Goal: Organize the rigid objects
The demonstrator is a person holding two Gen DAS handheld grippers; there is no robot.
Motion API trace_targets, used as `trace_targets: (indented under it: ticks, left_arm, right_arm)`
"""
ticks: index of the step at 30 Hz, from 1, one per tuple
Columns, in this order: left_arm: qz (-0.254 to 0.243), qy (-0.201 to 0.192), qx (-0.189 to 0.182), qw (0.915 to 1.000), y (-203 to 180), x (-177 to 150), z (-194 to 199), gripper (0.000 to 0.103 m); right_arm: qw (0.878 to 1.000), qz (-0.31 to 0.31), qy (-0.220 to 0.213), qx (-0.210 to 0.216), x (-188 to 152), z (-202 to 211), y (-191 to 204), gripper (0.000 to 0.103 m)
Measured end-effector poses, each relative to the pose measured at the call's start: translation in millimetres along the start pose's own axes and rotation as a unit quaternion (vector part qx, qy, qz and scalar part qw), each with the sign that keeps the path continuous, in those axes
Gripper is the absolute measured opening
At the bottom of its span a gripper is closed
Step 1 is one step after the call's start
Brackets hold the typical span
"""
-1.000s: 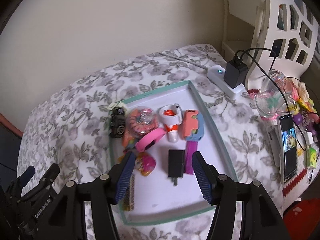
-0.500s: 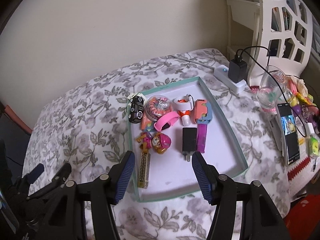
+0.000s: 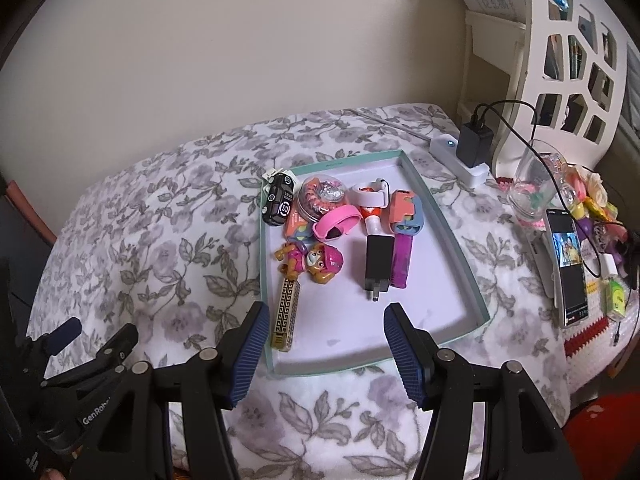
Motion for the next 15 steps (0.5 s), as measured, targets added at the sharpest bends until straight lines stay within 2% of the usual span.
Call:
trace_targets:
  ticks: [15]
  left_arm:
    - [0.013, 0.008, -0.001, 0.9999, 4, -2, 0, 0.082]
  right_arm:
    - [1.000, 0.002, 0.016, -0.025, -19, -5, -10, 0.063]
Point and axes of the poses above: each gripper's, at about its wrist camera, not at the fingertips, and z roughly against the way its jaws point, y to its left, x to its top, the point moved 4 cm from there along -z, roughly the way its jaws point, and after that the axes turned 4 degrees about x, right-handed, at the moved point
